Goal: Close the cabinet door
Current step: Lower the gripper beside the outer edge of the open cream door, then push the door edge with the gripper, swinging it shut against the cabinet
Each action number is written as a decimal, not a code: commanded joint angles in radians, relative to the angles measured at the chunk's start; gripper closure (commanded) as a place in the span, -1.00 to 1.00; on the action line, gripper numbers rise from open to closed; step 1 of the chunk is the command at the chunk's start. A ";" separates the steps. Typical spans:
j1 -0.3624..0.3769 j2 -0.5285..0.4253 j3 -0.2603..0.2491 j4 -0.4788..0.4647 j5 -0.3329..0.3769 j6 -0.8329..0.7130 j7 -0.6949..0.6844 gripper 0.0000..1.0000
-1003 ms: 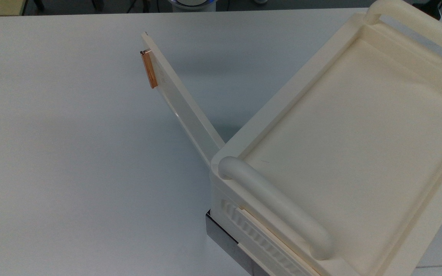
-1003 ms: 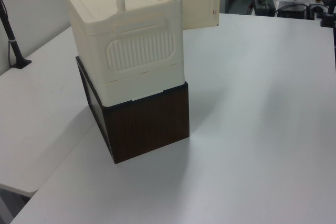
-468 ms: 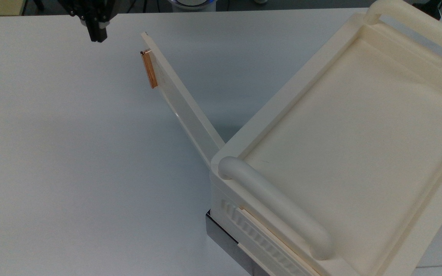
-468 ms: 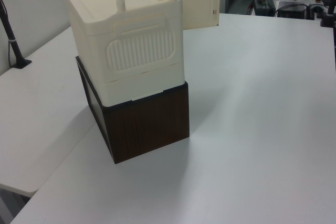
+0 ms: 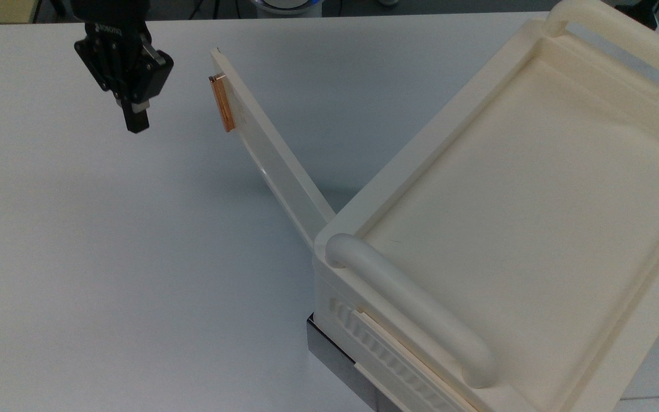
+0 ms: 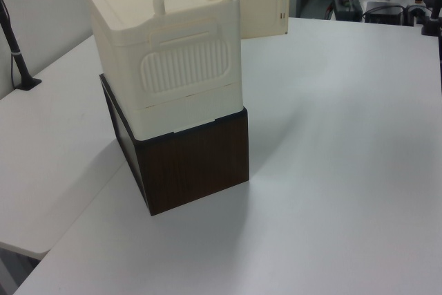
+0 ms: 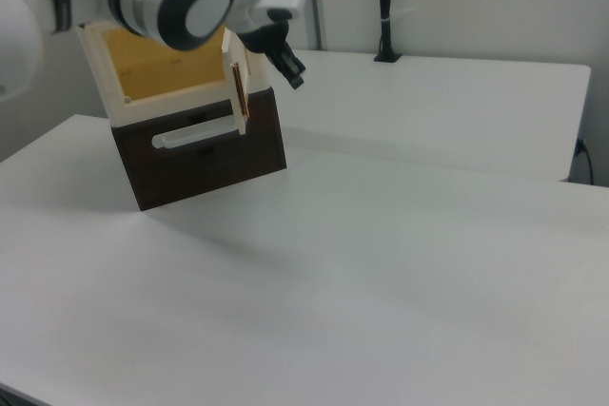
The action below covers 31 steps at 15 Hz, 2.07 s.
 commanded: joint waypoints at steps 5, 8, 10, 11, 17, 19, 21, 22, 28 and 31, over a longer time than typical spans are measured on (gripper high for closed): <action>0.012 0.101 0.066 0.020 0.011 0.059 0.031 1.00; 0.032 0.100 0.098 0.020 0.012 0.056 0.037 1.00; 0.057 0.097 0.104 0.019 0.014 0.047 0.040 1.00; 0.067 0.096 0.109 0.017 0.014 0.047 0.043 1.00; 0.086 0.086 0.175 0.019 0.012 0.047 0.104 1.00; 0.086 0.086 0.207 0.020 0.011 0.048 0.121 1.00; 0.103 0.095 0.242 0.042 0.003 0.066 0.167 1.00; 0.107 0.100 0.244 0.057 0.006 0.083 0.172 1.00; 0.187 0.133 0.244 0.065 -0.003 0.241 0.207 1.00; 0.163 0.089 0.244 0.036 -0.003 0.203 0.189 1.00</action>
